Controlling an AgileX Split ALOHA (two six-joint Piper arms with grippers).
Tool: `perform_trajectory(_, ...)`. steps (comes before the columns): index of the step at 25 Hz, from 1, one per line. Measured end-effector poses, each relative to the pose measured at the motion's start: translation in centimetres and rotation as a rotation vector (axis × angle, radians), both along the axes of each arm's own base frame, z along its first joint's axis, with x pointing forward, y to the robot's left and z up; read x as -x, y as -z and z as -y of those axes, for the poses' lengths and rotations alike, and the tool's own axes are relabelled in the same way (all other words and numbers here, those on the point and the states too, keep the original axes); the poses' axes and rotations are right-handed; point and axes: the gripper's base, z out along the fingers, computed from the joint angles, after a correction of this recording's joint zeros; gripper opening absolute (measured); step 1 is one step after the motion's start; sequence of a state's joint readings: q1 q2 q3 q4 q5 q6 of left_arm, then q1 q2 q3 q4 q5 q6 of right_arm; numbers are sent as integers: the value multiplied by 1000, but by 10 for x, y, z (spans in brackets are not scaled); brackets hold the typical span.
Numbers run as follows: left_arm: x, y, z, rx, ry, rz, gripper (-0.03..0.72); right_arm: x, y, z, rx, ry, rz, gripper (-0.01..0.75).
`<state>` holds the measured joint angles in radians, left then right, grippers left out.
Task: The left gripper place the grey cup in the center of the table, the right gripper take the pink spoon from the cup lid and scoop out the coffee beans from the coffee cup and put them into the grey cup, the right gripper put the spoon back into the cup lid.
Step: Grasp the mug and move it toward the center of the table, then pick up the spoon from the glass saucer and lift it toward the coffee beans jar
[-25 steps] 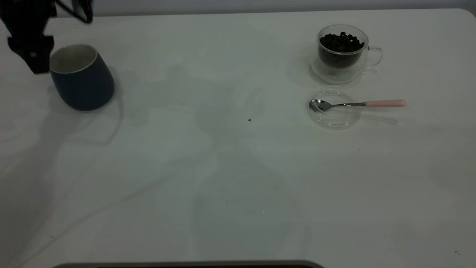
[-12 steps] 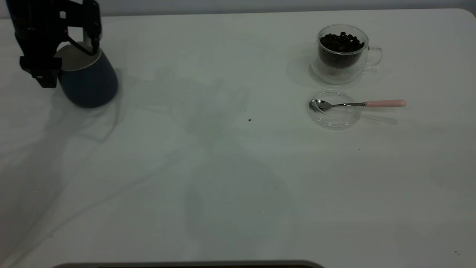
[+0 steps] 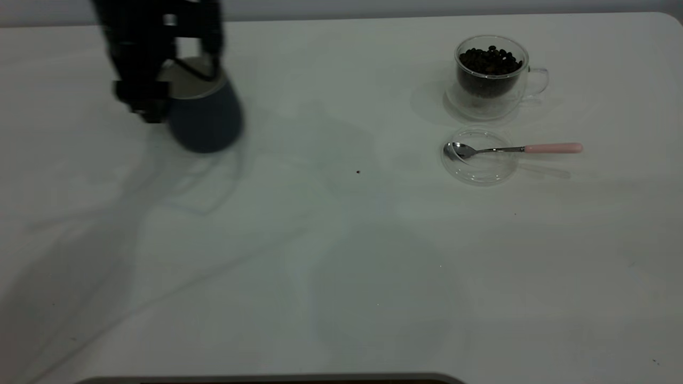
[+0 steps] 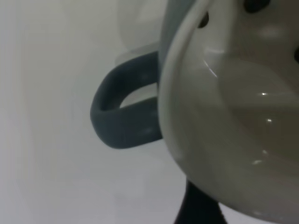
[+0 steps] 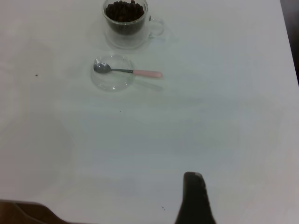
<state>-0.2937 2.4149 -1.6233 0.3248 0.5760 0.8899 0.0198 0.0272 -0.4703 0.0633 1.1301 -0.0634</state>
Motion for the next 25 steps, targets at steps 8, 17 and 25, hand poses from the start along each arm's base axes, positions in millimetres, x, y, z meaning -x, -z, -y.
perform_trajectory(8, 23, -1, 92, 127, 167, 86, 586, 0, 0, 0, 0, 0, 0, 591)
perform_trajectory(17, 38, -13, 128, 158, 215, 127, 586, 0, 0, 0, -1, 0, 0, 591)
perform_trajectory(25, 46, -123, 104, 109, -109, 246, 586, 0, 0, 0, -1, 0, 0, 591)
